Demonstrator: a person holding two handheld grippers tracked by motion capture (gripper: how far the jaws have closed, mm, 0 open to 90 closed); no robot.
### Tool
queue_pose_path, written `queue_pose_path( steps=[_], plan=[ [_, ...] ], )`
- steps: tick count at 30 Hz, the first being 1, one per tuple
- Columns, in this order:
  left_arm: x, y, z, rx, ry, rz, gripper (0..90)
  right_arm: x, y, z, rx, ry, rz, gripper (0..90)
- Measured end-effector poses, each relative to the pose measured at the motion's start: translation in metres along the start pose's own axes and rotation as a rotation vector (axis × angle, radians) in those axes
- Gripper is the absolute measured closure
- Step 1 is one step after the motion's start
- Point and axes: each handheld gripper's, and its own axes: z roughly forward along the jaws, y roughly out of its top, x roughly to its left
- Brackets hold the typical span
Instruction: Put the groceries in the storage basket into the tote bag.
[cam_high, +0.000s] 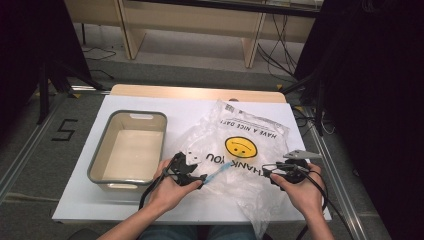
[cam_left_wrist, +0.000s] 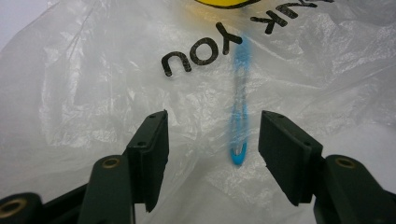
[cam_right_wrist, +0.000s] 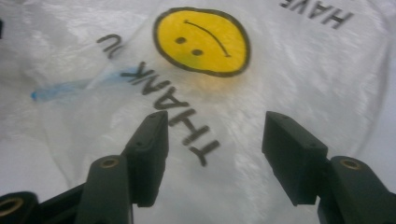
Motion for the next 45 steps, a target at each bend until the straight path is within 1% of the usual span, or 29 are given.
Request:
queue_pose_path(
  steps=[4, 8, 9, 13, 16, 20, 23, 24, 26, 29, 33, 34, 37, 39, 41, 42, 45],
  plan=[
    [0.000, -0.001, -0.002, -0.002, 0.002, 0.007, 41.8, -0.007, -0.008, -0.001, 0.029, -0.016, 0.023, 41.0],
    [0.000, -0.002, -0.003, 0.000, 0.002, 0.011, 41.5, -0.012, -0.015, -0.003, 0.039, -0.028, 0.051, 39.8],
    [0.000, -0.003, -0.003, -0.001, 0.002, 0.004, 41.4, -0.012, -0.016, -0.003, 0.044, -0.032, 0.058, 39.2],
    [0.001, -0.004, -0.004, 0.001, -0.002, 0.003, 41.6, -0.017, -0.022, -0.003, 0.058, -0.051, 0.100, 37.5],
    [0.001, -0.003, -0.005, 0.000, -0.003, 0.001, 41.7, -0.019, -0.026, -0.003, 0.058, -0.067, 0.128, 36.5],
    [0.000, -0.003, -0.004, 0.003, -0.002, 0.007, 41.8, -0.019, -0.029, -0.003, 0.062, -0.075, 0.171, 34.0],
    [-0.001, -0.003, -0.003, 0.004, -0.006, 0.003, 42.0, -0.020, -0.032, -0.001, 0.069, -0.079, 0.171, 31.9],
    [-0.001, -0.003, -0.003, 0.006, -0.007, 0.008, 41.9, -0.021, -0.033, 0.000, 0.072, -0.083, 0.168, 31.8],
    [-0.002, -0.003, -0.002, 0.010, -0.008, 0.012, 41.9, -0.022, -0.036, 0.001, 0.079, -0.096, 0.181, 31.8],
    [-0.003, -0.003, -0.002, 0.009, -0.011, 0.009, 42.0, -0.024, -0.040, 0.005, 0.104, -0.089, 0.196, 32.1],
    [-0.002, -0.003, -0.002, 0.009, -0.011, 0.014, 42.0, -0.025, -0.043, 0.008, 0.116, -0.088, 0.231, 38.2],
    [-0.001, -0.003, -0.002, 0.010, -0.010, 0.013, 42.1, -0.025, -0.043, 0.008, 0.117, -0.086, 0.249, 39.6],
    [0.000, -0.003, -0.002, 0.008, -0.010, 0.008, 42.2, -0.025, -0.044, 0.010, 0.125, -0.090, 0.275, 44.7],
    [0.000, -0.003, -0.002, 0.007, -0.010, 0.006, 42.2, -0.025, -0.045, 0.012, 0.140, -0.088, 0.281, 49.1],
    [0.000, -0.003, -0.002, 0.009, -0.011, 0.007, 42.2, -0.024, -0.046, 0.013, 0.158, -0.081, 0.277, 56.6],
    [0.000, -0.003, -0.001, 0.011, -0.009, 0.009, 42.3, -0.023, -0.045, 0.013, 0.166, -0.078, 0.284, 61.8],
    [-0.001, -0.003, -0.001, 0.012, -0.011, 0.014, 42.2, -0.023, -0.045, 0.013, 0.197, -0.066, 0.272, 74.1]
  ],
)
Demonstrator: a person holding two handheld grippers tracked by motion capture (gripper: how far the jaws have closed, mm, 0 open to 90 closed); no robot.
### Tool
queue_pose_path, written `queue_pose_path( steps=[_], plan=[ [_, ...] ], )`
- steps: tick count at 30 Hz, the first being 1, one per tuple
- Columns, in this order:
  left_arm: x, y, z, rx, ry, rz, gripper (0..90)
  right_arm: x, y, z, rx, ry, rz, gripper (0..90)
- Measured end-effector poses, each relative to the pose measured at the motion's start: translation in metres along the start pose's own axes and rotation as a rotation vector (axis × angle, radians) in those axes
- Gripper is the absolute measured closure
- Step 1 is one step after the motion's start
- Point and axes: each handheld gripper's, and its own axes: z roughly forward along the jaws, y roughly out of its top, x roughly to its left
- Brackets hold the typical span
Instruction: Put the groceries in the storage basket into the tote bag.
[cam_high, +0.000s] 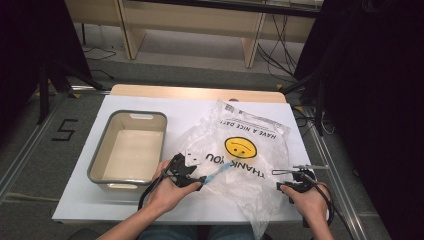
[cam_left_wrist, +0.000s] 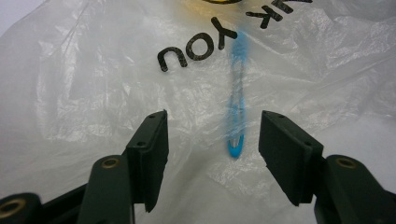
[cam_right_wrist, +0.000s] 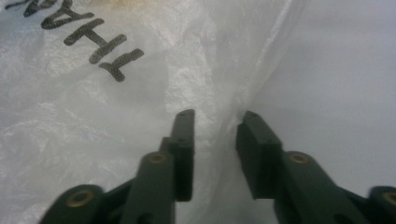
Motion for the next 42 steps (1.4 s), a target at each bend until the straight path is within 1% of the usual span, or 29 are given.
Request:
queue_pose_path(
  steps=[1, 3, 5, 7, 10, 12, 16, 18, 19, 20, 23, 25, 27, 28, 30, 32, 37, 39, 40, 42],
  plan=[
    [0.000, 0.000, 0.000, 0.000, 0.001, -0.002, 42.2, 0.000, 0.000, 0.000, 0.012, -0.001, -0.004, 77.6],
    [0.000, 0.000, -0.001, 0.002, 0.000, 0.000, 42.3, -0.001, 0.000, 0.000, 0.014, -0.003, -0.009, 83.5],
    [0.000, 0.000, -0.001, -0.001, 0.001, -0.001, 42.3, -0.001, 0.001, -0.002, 0.013, -0.008, -0.015, 87.5],
    [0.000, 0.000, -0.001, -0.006, 0.003, -0.004, 42.3, 0.000, 0.002, -0.003, 0.004, -0.016, -0.029, 89.5],
    [0.001, 0.001, -0.002, -0.007, 0.006, -0.003, 42.3, -0.001, 0.004, -0.003, -0.009, -0.029, -0.044, 90.0],
    [0.001, 0.001, -0.002, -0.011, 0.009, -0.008, 42.3, -0.002, 0.006, -0.003, -0.020, -0.045, -0.061, 90.0],
    [0.002, 0.004, -0.003, -0.019, 0.015, -0.011, 42.4, -0.006, 0.013, -0.004, -0.053, -0.077, -0.075, 90.0],
    [0.003, 0.005, -0.004, -0.024, 0.017, -0.011, 42.5, -0.010, 0.017, -0.004, -0.072, -0.095, -0.081, 90.0],
    [0.003, 0.006, -0.004, -0.025, 0.018, -0.009, 42.7, -0.013, 0.020, -0.004, -0.084, -0.111, -0.081, 90.0],
    [0.003, 0.006, -0.004, -0.029, 0.018, -0.016, 42.7, -0.014, 0.022, -0.004, -0.089, -0.121, -0.077, 90.0],
    [0.005, 0.007, -0.005, -0.030, 0.025, -0.017, 42.9, -0.022, 0.027, -0.002, -0.107, -0.157, -0.091, 90.0],
    [0.004, 0.008, -0.007, -0.043, 0.029, -0.018, 42.9, -0.027, 0.029, 0.000, -0.116, -0.173, -0.091, 90.0],
    [0.003, 0.010, -0.009, -0.057, 0.032, -0.018, 42.7, -0.029, 0.032, 0.001, -0.123, -0.195, -0.105, 90.0],
    [0.002, 0.011, -0.010, -0.069, 0.036, -0.021, 42.8, -0.030, 0.033, 0.002, -0.129, -0.201, -0.108, 90.0],
    [0.002, 0.013, -0.012, -0.079, 0.041, -0.023, 42.4, -0.031, 0.035, 0.004, -0.138, -0.211, -0.112, 90.0],
    [0.003, 0.013, -0.013, -0.087, 0.056, -0.027, 41.6, -0.033, 0.038, 0.006, -0.146, -0.221, -0.113, 90.0],
    [0.006, 0.011, -0.011, -0.052, 0.078, -0.028, 38.6, -0.035, 0.043, 0.010, -0.171, -0.242, -0.112, 90.0],
    [0.006, 0.010, -0.009, -0.028, 0.076, -0.026, 36.6, -0.036, 0.045, 0.011, -0.186, -0.251, -0.115, 90.0],
    [0.006, 0.009, -0.008, -0.022, 0.078, -0.028, 36.5, -0.036, 0.046, 0.012, -0.193, -0.252, -0.114, 90.0],
    [0.006, 0.008, -0.006, 0.007, 0.081, -0.023, 36.2, -0.037, 0.047, 0.013, -0.206, -0.255, -0.116, 90.0]
  ],
)
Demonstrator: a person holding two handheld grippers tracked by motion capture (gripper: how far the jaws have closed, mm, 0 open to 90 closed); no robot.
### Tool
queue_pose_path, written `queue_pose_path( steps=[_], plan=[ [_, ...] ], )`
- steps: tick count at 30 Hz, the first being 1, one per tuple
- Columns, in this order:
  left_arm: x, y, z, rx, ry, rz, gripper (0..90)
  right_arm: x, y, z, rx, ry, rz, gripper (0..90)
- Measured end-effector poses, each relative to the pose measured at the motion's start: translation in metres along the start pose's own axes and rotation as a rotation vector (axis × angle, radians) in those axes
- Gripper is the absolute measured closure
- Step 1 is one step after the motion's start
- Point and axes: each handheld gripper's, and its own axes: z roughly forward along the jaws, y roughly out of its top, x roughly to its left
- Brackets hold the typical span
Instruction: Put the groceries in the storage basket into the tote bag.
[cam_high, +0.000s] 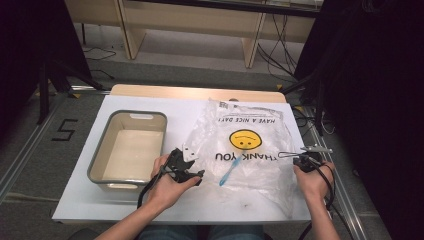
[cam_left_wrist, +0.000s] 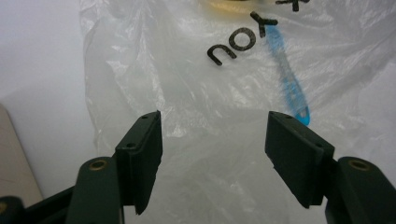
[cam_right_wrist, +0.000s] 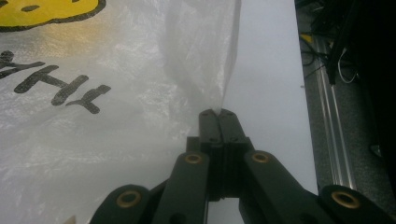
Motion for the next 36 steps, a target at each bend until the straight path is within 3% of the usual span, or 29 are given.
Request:
queue_pose_path(
  steps=[6, 12, 14, 18, 24, 27, 30, 33, 36],
  plan=[
    [-0.002, -0.005, 0.008, 0.061, -0.012, 0.004, 36.8, 0.000, 0.003, 0.004, -0.028, 0.003, -0.014, 88.7],
    [-0.003, -0.009, 0.012, 0.090, -0.031, 0.000, 39.6, 0.001, 0.006, -0.007, -0.068, 0.020, -0.032, 69.3],
    [-0.003, -0.010, 0.012, 0.089, -0.030, -0.003, 40.0, 0.003, 0.008, -0.016, -0.089, 0.028, -0.061, 65.3],
    [-0.003, -0.010, 0.012, 0.091, -0.026, -0.010, 40.2, 0.011, 0.008, -0.035, -0.088, 0.124, -0.057, 58.7],
    [-0.003, -0.011, 0.012, 0.093, -0.023, -0.014, 40.8, 0.028, -0.006, -0.053, -0.015, 0.278, -0.042, 45.4],
    [-0.003, -0.011, 0.012, 0.089, -0.023, -0.017, 40.9, 0.035, -0.015, -0.056, 0.032, 0.324, -0.053, 41.3],
    [-0.003, -0.011, 0.011, 0.091, -0.022, -0.015, 40.9, 0.041, -0.023, -0.055, 0.091, 0.339, -0.083, 42.2],
    [-0.003, -0.011, 0.011, 0.094, -0.023, -0.012, 41.1, 0.044, -0.030, -0.051, 0.199, 0.339, -0.118, 51.1],
    [-0.003, -0.011, 0.011, 0.091, -0.021, -0.015, 41.2, 0.046, -0.035, -0.047, 0.260, 0.347, -0.145, 56.2]
  ],
)
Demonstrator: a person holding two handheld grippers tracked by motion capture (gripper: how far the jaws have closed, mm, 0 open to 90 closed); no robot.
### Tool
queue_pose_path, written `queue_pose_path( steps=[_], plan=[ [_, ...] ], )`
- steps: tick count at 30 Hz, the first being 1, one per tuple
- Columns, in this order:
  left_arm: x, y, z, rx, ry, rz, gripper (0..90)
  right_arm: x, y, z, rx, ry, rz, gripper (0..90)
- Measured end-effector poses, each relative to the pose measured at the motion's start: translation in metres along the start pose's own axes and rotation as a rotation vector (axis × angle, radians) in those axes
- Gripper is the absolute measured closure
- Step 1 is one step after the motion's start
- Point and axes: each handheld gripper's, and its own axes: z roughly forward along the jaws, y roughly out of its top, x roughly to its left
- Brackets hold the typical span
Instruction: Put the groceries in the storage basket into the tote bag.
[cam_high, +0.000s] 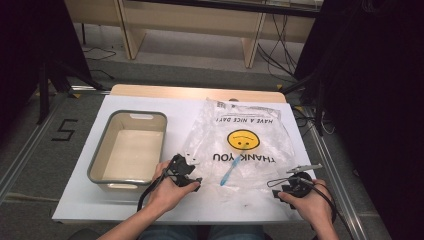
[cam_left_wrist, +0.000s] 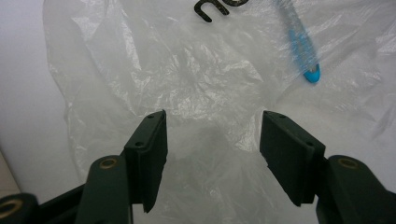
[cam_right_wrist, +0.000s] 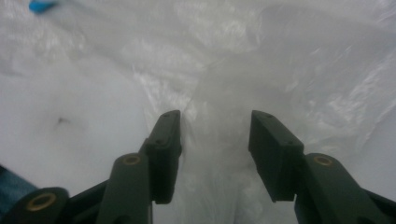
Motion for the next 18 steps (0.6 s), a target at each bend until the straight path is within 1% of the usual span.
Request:
queue_pose_path(
  steps=[3, 5, 8, 9, 13, 16, 18],
  plan=[
    [0.000, 0.000, 0.000, 0.003, -0.001, 0.003, 41.3, 0.000, -0.001, 0.003, 0.036, -0.006, -0.039, 64.4],
    [0.000, 0.000, 0.000, 0.003, -0.004, 0.003, 41.4, 0.000, -0.002, 0.004, 0.063, -0.015, -0.063, 72.8],
    [0.000, 0.000, -0.001, -0.002, -0.003, 0.001, 41.5, -0.001, -0.002, 0.006, 0.089, -0.030, -0.080, 87.1],
    [0.000, 0.001, -0.001, -0.003, -0.003, 0.001, 41.5, -0.002, -0.002, 0.006, 0.090, -0.035, -0.083, 89.5],
    [-0.001, 0.001, -0.002, -0.017, -0.004, 0.001, 41.9, -0.007, 0.000, 0.005, 0.073, -0.086, -0.078, 90.0],
    [-0.002, 0.003, -0.003, -0.042, -0.003, 0.006, 41.8, -0.012, 0.001, 0.004, 0.050, -0.121, -0.069, 90.0],
    [-0.004, 0.004, -0.005, -0.071, -0.010, 0.007, 41.8, -0.015, 0.002, 0.005, 0.031, -0.145, -0.065, 90.0]
  ],
)
